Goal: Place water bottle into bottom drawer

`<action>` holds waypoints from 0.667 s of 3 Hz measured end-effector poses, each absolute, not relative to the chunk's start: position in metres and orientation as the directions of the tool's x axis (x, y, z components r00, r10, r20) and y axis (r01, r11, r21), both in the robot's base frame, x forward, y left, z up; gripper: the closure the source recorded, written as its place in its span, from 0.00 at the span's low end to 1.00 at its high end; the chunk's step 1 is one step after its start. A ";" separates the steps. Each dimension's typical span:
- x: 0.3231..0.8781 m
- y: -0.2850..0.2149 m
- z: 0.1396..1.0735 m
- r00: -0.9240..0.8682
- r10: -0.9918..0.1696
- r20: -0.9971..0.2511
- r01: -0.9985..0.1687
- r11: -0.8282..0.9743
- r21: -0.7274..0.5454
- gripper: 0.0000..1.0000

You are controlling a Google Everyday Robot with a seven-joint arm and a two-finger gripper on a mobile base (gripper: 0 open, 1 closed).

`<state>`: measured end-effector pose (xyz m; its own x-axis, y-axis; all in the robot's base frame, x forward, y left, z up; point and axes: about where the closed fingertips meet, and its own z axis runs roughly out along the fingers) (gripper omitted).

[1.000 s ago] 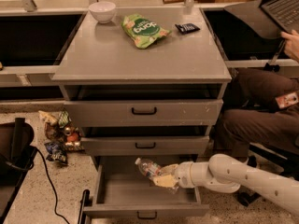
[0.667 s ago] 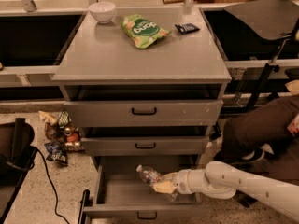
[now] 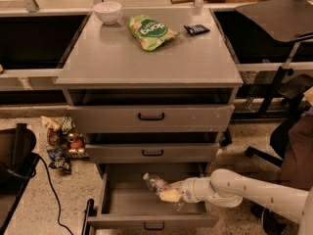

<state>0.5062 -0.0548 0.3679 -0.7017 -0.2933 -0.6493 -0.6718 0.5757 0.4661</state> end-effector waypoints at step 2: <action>0.550 -0.060 0.288 -0.783 -0.259 -0.566 -0.568 0.670 0.478 1.00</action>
Offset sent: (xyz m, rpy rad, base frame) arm 0.0716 -0.0136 -0.1303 -0.1070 0.1422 -0.1701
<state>0.5498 -0.0604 0.2881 -0.7825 -0.2595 -0.5660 -0.5681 0.6697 0.4784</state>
